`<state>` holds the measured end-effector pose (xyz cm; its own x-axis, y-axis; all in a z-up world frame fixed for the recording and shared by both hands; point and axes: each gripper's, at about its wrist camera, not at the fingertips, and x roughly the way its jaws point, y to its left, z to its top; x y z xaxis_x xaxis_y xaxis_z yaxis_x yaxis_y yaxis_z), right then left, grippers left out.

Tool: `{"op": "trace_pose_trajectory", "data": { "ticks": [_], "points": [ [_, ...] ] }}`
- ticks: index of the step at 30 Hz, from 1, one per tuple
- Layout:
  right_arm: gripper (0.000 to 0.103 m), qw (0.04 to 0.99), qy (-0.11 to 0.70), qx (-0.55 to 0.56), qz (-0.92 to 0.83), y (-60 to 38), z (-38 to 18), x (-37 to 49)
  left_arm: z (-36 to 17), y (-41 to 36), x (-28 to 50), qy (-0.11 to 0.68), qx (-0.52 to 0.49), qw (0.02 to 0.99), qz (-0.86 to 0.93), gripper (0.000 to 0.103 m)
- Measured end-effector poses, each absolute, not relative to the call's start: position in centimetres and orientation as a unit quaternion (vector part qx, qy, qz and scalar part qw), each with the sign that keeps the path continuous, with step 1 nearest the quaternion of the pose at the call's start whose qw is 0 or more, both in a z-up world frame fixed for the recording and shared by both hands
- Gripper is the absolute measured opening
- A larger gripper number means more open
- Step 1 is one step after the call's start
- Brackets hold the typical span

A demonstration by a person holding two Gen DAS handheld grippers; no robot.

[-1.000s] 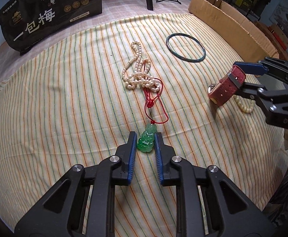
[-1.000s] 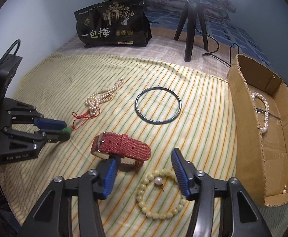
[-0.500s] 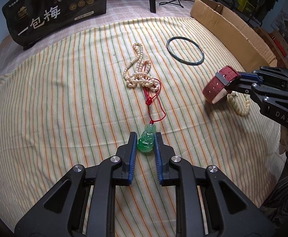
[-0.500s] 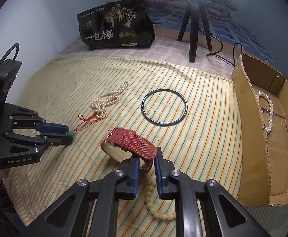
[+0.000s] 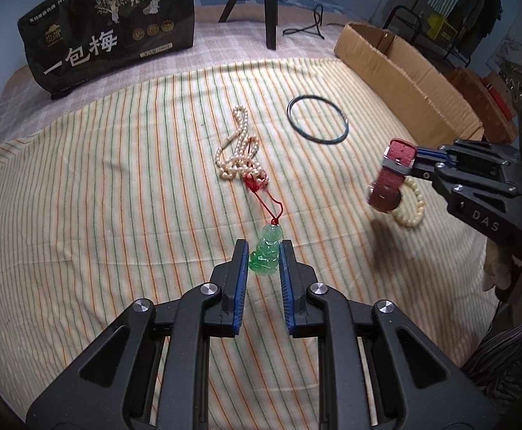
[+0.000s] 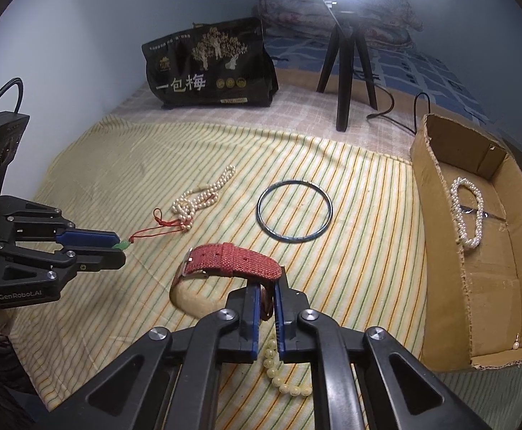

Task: Organize jewelry
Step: 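Carry the jade pendant with left tool while right tool carries the watch into the box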

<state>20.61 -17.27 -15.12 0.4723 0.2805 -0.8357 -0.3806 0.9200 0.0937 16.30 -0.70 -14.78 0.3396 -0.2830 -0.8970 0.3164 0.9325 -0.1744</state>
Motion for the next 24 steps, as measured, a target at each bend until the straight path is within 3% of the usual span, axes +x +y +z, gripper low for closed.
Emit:
{"op": "trace_pose_trajectory", "data": {
  "ticks": [24],
  "points": [
    [0.004,0.885,0.421,-0.035,0.195,-18.6,-9.9,18.4,-5.2,0.6,13.4,0.452,-0.073,0.869,-0.187,0.015]
  ]
}}
